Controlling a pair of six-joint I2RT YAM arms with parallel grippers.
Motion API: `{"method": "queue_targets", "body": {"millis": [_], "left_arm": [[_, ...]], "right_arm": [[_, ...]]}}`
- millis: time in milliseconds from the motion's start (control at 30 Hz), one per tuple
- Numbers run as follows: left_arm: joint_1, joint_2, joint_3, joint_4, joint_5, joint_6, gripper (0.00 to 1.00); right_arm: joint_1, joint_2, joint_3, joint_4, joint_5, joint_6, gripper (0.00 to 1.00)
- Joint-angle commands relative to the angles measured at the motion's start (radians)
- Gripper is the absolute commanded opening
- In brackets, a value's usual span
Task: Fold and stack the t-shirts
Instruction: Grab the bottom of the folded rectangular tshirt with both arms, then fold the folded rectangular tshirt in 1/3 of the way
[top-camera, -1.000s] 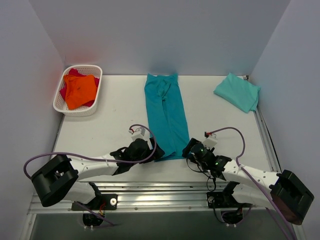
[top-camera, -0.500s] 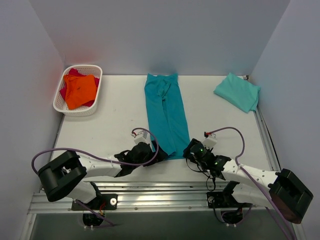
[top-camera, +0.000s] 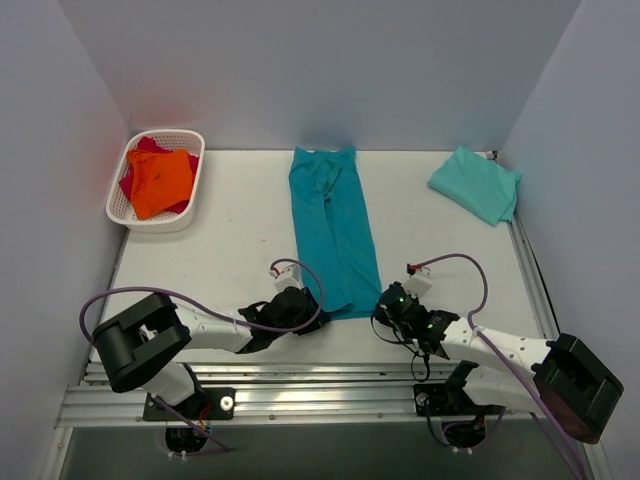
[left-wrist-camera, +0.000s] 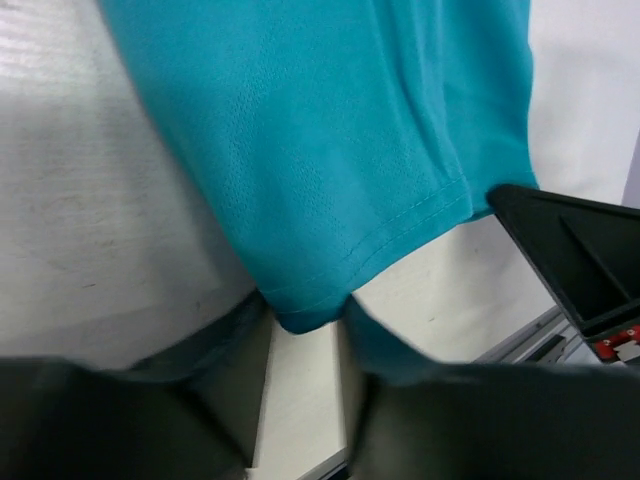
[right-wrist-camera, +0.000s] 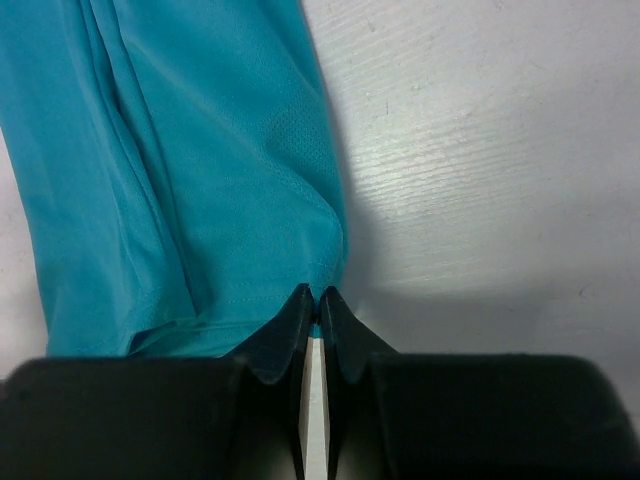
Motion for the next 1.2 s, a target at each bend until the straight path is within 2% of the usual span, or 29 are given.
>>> {"method": "queue_targets", "body": {"millis": [0,67,100,167,500,667,900,1167], "left_arm": [[-0.006,0.006,0.01,-0.071,-0.031,0.009,0.32],[-0.006,-0.004,0.014,-0.1,-0.045,0.01,0.21],[-0.006,-0.012,0.013,-0.11,-0.048,0.015,0.1],[-0.006,-0.036,0.016,-0.133,-0.051,0.02,0.03],[-0.076,-0.237,0.002,-0.317,-0.08,0.012,0.02],[-0.095,-0.346,0.026,-0.415,-0.096,0.014,0.02],[-0.076,-0.416,0.109,-0.512,-0.145,0.082,0.02],[0.083,-0.411,0.185,-0.516,-0.108,0.199,0.02]], "right_arm": [[0.001,0.002,0.019,-0.004,0.02,0.0,0.0],[0.001,-0.01,0.019,-0.012,0.017,-0.001,0.0],[0.001,-0.017,0.022,-0.018,0.019,-0.001,0.0],[0.001,-0.034,0.026,-0.05,0.023,0.0,0.0],[0.031,-0.256,0.058,-0.286,0.003,0.025,0.0],[0.062,-0.294,0.091,-0.349,0.028,0.029,0.0],[0.071,-0.215,0.18,-0.331,0.086,-0.012,0.0],[0.064,0.006,0.359,-0.262,0.163,-0.101,0.0]]}}
